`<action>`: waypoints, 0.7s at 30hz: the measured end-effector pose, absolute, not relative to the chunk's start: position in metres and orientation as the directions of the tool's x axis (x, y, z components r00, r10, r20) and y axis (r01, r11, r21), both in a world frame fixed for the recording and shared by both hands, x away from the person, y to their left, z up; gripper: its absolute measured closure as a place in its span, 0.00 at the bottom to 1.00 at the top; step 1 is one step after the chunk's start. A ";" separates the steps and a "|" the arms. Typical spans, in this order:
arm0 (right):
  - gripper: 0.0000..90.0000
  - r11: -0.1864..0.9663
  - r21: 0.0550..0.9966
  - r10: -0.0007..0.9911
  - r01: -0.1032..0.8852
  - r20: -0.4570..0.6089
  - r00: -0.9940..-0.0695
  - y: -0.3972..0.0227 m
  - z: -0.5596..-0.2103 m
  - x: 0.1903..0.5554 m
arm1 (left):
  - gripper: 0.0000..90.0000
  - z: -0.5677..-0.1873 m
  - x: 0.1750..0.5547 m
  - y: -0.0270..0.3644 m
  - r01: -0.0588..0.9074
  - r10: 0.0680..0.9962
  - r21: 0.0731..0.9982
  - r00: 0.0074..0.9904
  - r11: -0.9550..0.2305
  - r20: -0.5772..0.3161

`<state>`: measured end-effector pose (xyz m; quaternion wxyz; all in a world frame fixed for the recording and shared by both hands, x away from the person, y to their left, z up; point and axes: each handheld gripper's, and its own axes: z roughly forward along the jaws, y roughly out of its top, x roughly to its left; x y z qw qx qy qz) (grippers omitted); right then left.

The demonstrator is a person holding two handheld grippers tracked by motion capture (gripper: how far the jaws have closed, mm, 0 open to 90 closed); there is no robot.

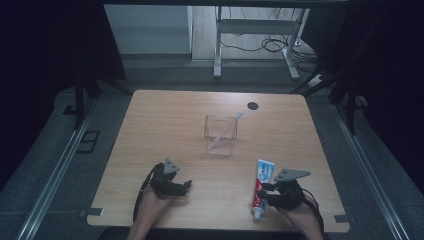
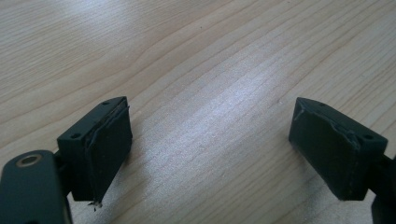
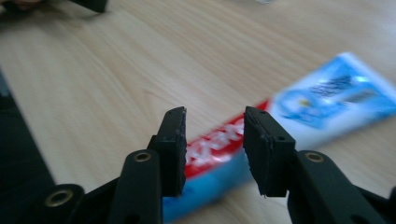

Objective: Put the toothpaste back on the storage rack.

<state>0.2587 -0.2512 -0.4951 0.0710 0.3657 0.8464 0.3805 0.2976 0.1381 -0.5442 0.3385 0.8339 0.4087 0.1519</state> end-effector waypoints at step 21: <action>0.78 0.491 0.631 0.645 0.601 0.200 -0.738 -0.235 -0.509 0.255 | 0.15 -0.544 0.298 0.138 0.579 0.784 0.688 0.620 -0.437 -0.023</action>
